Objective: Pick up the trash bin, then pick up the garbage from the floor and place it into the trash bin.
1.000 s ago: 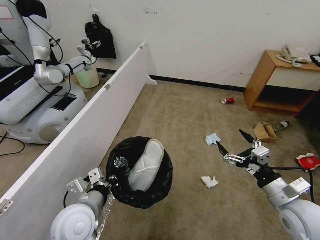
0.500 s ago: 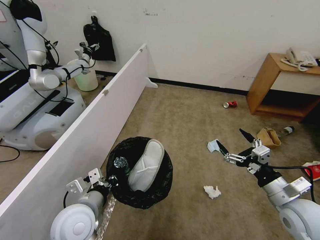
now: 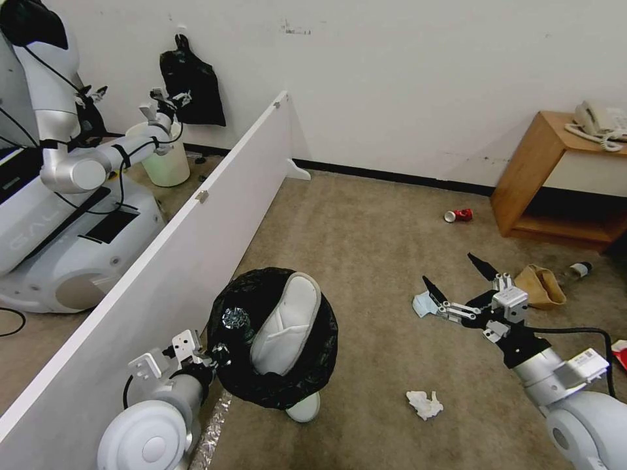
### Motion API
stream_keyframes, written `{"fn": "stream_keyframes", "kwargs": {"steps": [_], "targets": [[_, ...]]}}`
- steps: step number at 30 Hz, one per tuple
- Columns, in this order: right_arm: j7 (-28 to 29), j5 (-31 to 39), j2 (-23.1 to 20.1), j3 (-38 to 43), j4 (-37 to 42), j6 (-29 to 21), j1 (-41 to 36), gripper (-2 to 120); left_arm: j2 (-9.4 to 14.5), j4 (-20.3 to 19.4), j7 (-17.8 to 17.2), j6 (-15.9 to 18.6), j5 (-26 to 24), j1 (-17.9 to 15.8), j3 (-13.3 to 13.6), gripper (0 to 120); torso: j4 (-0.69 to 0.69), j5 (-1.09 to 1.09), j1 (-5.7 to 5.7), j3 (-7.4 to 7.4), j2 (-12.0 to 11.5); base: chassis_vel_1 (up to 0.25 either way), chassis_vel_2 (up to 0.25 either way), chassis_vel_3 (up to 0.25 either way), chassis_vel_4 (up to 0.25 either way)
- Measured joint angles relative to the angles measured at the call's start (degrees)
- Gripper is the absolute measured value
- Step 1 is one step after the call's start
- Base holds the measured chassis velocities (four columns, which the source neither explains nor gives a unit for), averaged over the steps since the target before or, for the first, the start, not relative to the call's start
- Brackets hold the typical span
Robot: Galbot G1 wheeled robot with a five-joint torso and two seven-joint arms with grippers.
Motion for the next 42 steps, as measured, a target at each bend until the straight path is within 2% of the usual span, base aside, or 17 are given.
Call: {"fn": "stream_keyframes", "kwargs": {"steps": [13, 25, 36, 42], "targets": [[0.4, -2.2, -0.1, -0.4, -2.0, 0.1, -2.3, 100, -0.3, -0.1, 0.2, 0.0, 0.4, 0.1, 0.1, 0, -0.01, 0.00, 0.00, 0.00, 0.0, 0.000, 0.000, 0.000, 0.000], [5.4, -1.5, -5.3, -4.5, -7.5, -6.0, -2.7, 100, -0.6, -0.5, 0.9, 0.2, 2.1, 0.1, 1.0, 0, 0.00, 0.00, 0.00, 0.00, 0.0, 0.000, 0.000, 0.000, 0.000], [12.3, 0.5, -7.6, -10.7, -12.7, -13.3, 1.9, 100, -3.9, -0.4, 3.3, 0.7, 6.7, 0.1, 2.2, 0, 0.00, 0.01, 0.00, 0.00, 0.0, 0.000, 0.000, 0.000, 0.000], [16.2, 1.7, -7.9, -12.6, -13.3, -18.1, 3.4, 100, -4.6, -0.1, 4.4, 0.7, 8.3, 0.2, 2.4, 0, 0.00, 0.00, 0.00, 0.00, 0.0, 0.000, 0.000, 0.000, 0.000]]}}
